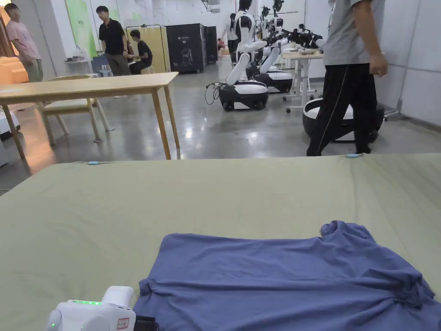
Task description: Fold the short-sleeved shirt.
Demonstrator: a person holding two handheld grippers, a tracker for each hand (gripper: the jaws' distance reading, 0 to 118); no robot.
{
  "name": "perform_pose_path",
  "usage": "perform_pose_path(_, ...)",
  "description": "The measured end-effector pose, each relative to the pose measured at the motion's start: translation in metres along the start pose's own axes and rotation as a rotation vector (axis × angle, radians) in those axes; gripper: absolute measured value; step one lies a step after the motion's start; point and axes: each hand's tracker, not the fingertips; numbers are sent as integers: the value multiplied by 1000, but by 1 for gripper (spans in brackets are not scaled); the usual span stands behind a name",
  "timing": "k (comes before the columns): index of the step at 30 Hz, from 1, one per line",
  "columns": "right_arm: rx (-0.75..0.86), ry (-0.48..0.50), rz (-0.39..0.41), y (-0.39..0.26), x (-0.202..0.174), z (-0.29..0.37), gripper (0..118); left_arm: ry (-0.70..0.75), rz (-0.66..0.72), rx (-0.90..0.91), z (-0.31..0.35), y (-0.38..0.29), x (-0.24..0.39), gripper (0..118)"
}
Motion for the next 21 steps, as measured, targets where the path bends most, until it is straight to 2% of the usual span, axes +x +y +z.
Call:
perform_pose_path(1,-7,-7,-6,0,1,-2,1,-20,0,-2,8,0,4,78)
perform_pose_path(4,-37,-23,-16,2,3,-12,1,0,-30,47,20,-2,15,14)
perform_pose_path(6,-54,-34,3,7,4,-24,1,-27,-47,54,26,-2,15,6)
perform_pose_path(7,-62,-39,17,11,3,-30,1,-74,-37,69,28,-3,16,6)
perform_pose_path(11,-88,-58,99,37,11,-75,1,-83,-61,141,42,-1,18,6)
perform_pose_path(13,-158,-36,105,49,25,-115,1,-97,-64,144,48,0,20,6)
perform_pose_path(15,-224,-54,63,56,40,-157,3,-100,-74,138,51,3,21,6)
perform_pose_path(16,-248,-34,47,58,47,-176,18,-96,-81,141,52,2,23,6)
perform_pose_path(17,-269,-15,10,58,54,-194,58,-87,-87,147,51,1,20,6)
perform_pose_path(18,-298,-15,-20,58,61,-211,89,-89,-87,144,50,1,19,6)
perform_pose_path(19,-335,-14,-48,54,73,-229,101,-91,-82,141,50,1,19,6)
perform_pose_path(21,-383,-51,-41,52,79,-250,98,-85,-71,141,50,2,17,6)
